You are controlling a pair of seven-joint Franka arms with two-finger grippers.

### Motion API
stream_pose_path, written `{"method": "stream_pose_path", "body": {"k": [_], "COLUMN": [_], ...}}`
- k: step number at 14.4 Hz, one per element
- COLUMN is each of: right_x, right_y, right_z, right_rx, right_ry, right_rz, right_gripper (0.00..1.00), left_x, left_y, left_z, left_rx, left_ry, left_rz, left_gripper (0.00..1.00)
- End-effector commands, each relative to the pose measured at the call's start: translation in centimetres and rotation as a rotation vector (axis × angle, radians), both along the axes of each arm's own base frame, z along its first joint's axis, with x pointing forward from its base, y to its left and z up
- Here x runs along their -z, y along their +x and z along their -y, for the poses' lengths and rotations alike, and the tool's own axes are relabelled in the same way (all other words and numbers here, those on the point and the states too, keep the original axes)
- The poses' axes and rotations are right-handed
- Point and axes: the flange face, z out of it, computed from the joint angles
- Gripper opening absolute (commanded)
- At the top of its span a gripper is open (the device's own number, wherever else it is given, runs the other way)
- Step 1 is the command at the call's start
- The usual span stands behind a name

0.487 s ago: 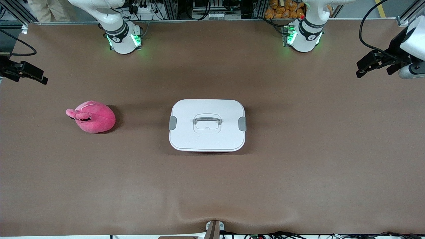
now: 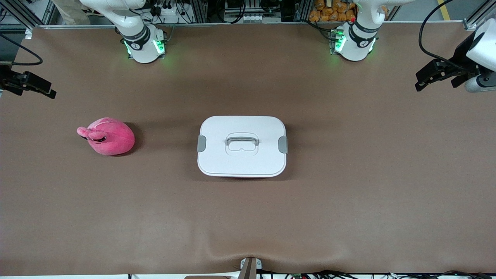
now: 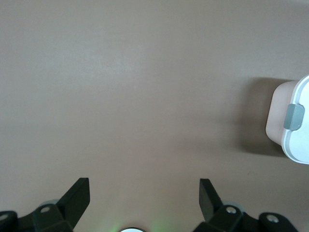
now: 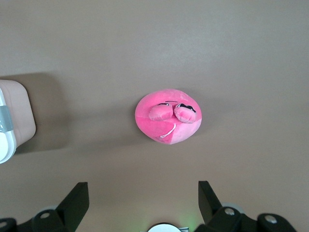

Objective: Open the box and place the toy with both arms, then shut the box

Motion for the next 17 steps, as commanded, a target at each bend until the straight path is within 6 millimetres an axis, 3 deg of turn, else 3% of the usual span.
{"method": "stream_pose_path", "body": {"k": [1, 9, 17], "right_x": [0.2, 2.3, 3.0], "right_y": [-0.3, -0.3, -0.4], "right_z": [0.1, -0.1, -0.2], "right_rx": [-0.007, -0.012, -0.013], "right_ry": [-0.005, 0.001, 0.002], "right_rz": [-0.006, -0.044, -0.058], "right_gripper": [1.00, 1.00, 1.00], "left_x": [-0.4, -0.1, 0.3], "left_y": [0.3, 0.4, 0.4], "left_z": [0.3, 0.1, 0.3], "left_rx": [0.010, -0.004, -0.022], "left_ry": [0.018, 0.017, 0.017], "left_rz": [0.009, 0.001, -0.008], "left_gripper": [1.00, 1.00, 1.00]}}
